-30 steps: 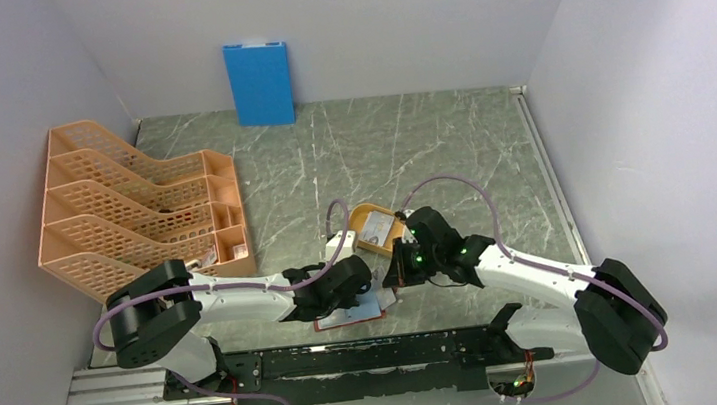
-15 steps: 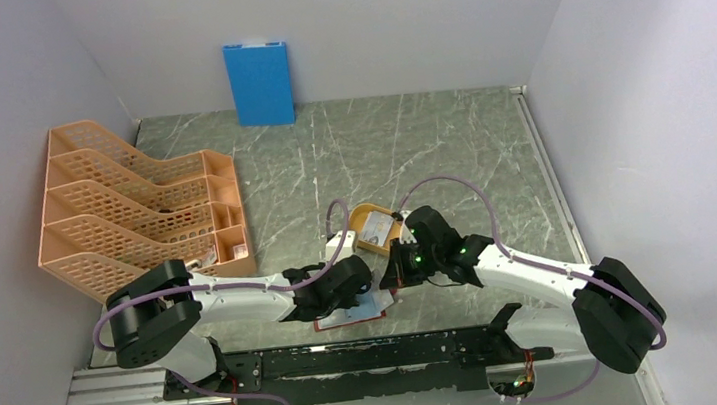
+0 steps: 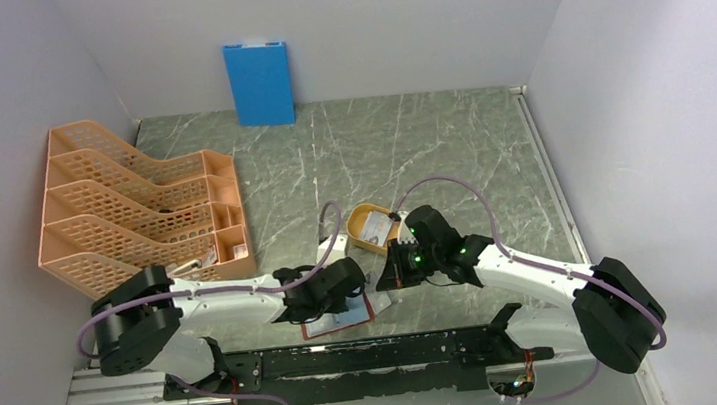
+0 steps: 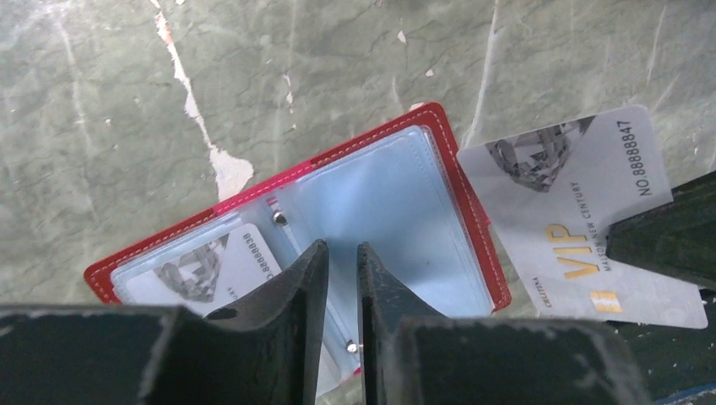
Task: Put the credit cards into the card holder
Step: Insert the credit card into the card holder.
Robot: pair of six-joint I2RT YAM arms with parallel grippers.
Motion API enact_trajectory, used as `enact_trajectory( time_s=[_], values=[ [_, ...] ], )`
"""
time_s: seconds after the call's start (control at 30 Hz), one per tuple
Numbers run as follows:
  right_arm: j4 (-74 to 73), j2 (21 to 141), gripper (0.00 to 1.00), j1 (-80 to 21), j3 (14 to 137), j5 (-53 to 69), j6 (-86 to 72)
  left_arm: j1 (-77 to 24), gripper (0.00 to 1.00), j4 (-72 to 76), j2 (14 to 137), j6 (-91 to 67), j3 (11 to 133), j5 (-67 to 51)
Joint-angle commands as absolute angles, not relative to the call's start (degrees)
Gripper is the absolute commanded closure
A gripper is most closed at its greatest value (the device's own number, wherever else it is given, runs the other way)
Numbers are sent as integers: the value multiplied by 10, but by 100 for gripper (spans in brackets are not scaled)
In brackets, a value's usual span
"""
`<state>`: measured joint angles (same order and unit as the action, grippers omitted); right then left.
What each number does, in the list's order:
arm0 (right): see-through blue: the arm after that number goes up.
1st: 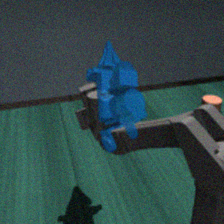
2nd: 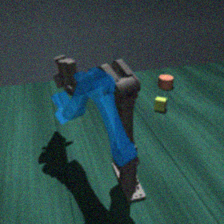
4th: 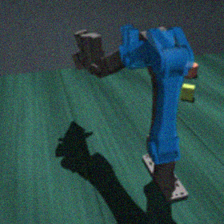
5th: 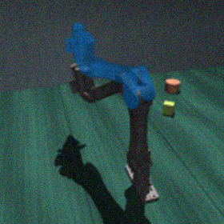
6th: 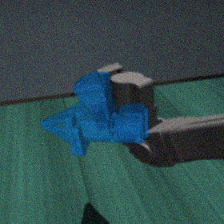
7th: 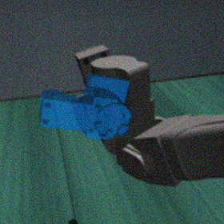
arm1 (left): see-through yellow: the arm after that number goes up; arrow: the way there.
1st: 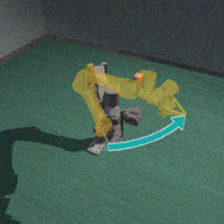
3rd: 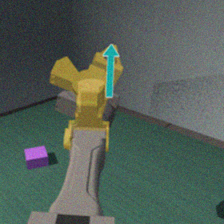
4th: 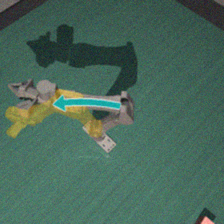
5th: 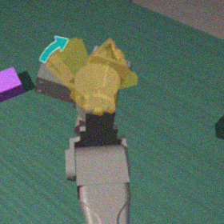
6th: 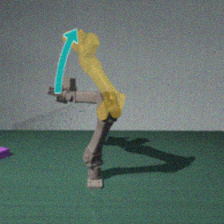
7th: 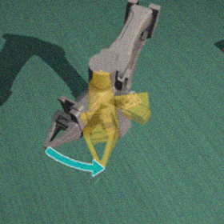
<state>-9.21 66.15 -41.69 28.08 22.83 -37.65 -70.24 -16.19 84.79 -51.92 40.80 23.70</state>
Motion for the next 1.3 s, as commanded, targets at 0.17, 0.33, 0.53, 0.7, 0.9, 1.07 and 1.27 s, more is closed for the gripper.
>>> enact_trajectory(
  time_s=[0.17, 0.33, 0.53, 0.7, 0.9, 1.07, 1.27],
  values=[
    [-68, 672, 100, -424, 287, 234, -388, -705, 74, -205, 802, -528, 396, 228],
    [-73, 685, 100, -424, 291, 216, -397, -705, 75, -210, 809, -530, 395, 232],
    [-64, 704, 100, -425, 298, 223, -395, -705, 77, -205, 815, -530, 386, 230],
    [-62, 709, 100, -426, 303, 229, -393, -705, 78, -196, 824, -530, 379, 227],
    [-69, 701, 100, -426, 303, 208, -396, -705, 80, -188, 834, -528, 376, 226],
    [-60, 686, 100, -426, 305, 217, -399, -705, 81, -186, 837, -530, 373, 226],
    [-57, 712, 100, -430, 313, 242, -391, -705, 81, -184, 838, -531, 371, 225]
  ],
)
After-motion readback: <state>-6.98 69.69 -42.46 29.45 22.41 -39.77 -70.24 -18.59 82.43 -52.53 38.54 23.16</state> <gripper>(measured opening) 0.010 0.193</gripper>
